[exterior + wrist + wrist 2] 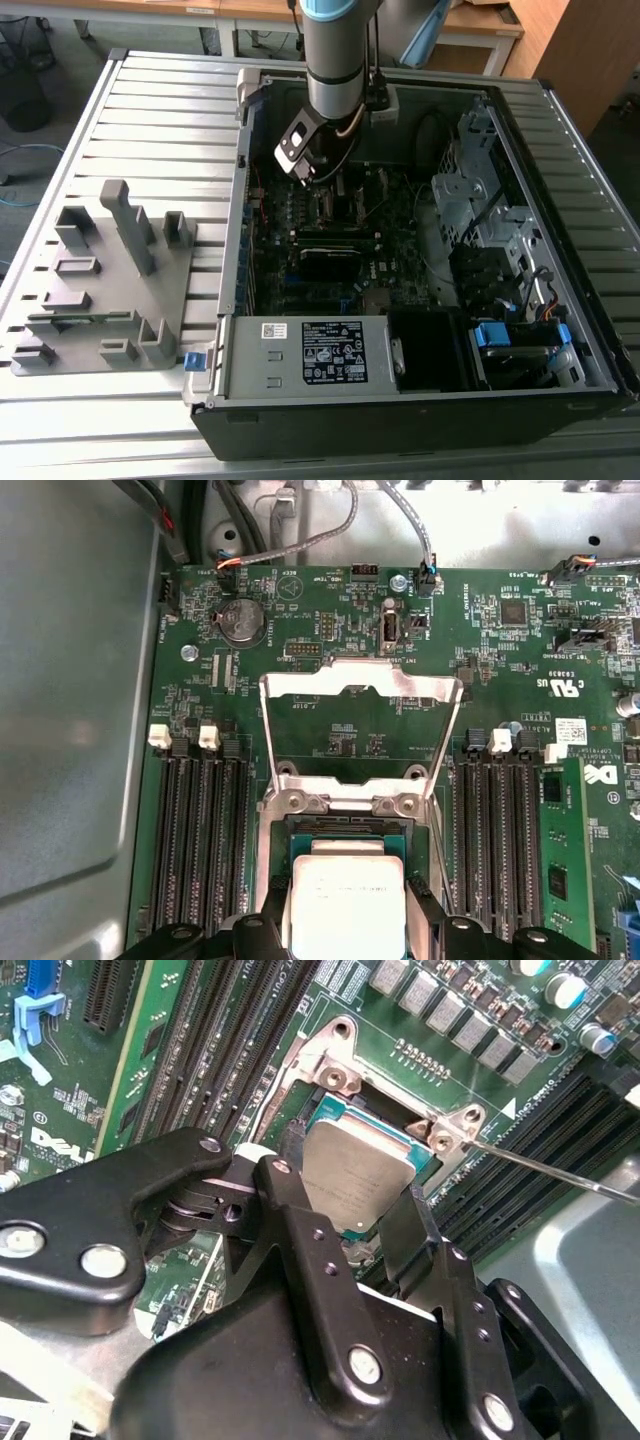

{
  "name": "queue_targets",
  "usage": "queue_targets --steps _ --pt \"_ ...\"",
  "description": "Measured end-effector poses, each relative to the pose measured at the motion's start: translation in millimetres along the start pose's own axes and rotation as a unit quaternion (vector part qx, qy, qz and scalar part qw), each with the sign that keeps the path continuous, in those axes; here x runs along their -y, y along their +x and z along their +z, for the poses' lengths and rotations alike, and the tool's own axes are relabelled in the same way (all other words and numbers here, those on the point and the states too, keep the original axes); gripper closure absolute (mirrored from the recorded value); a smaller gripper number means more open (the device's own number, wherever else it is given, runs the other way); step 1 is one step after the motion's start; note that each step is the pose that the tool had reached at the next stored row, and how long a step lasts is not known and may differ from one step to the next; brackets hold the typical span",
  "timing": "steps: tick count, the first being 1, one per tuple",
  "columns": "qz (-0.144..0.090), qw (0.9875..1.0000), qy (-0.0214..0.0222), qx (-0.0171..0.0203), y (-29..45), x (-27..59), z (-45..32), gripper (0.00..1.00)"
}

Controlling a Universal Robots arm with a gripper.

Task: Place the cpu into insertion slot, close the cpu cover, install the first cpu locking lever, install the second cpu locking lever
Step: 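Place the cpu into insertion slot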

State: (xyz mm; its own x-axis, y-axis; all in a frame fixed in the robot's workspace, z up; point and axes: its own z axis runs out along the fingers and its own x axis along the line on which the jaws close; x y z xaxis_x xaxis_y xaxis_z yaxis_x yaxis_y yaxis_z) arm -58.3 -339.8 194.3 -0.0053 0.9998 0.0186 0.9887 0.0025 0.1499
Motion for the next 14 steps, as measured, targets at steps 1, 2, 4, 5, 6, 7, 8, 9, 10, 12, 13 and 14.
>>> queue_targets --steps 1,2,4,5,6,7,8,9,10,12,13,14 --pt "0.0 1.0 0.0 0.0 0.0 0.0 0.0 0.46" --pt "0.0 1.0 0.0 0.0 0.0 0.0 0.1 0.46" --pt "0.0 1.0 0.0 -0.0002 0.1 -0.2 0.2 0.46" --pt "0.0 1.0 -0.0001 -0.0002 0.1 -0.5 0.3 0.46" --pt "0.0 1.0 -0.0001 -0.0002 0.0 -0.8 0.4 0.46" --pt "0.0 1.0 -0.0001 -0.0002 0.1 -1.1 0.5 0.46" --pt "0.0 1.0 -0.0001 -0.0001 0.0 -1.5 0.5 0.46" --pt "0.0 1.0 0.0 -0.0001 0.0 -1.8 0.5 0.46" --pt "0.0 1.0 0.0 -0.0001 0.0 -2.0 0.6 0.46" --pt "0.001 1.0 0.0 0.0 0.0 -2.3 0.7 0.46" --pt "0.001 1.0 0.0 0.0002 0.0 -2.4 0.8 0.46" --pt "0.003 1.0 -0.0001 0.0004 0.0 -2.5 0.9 0.46"
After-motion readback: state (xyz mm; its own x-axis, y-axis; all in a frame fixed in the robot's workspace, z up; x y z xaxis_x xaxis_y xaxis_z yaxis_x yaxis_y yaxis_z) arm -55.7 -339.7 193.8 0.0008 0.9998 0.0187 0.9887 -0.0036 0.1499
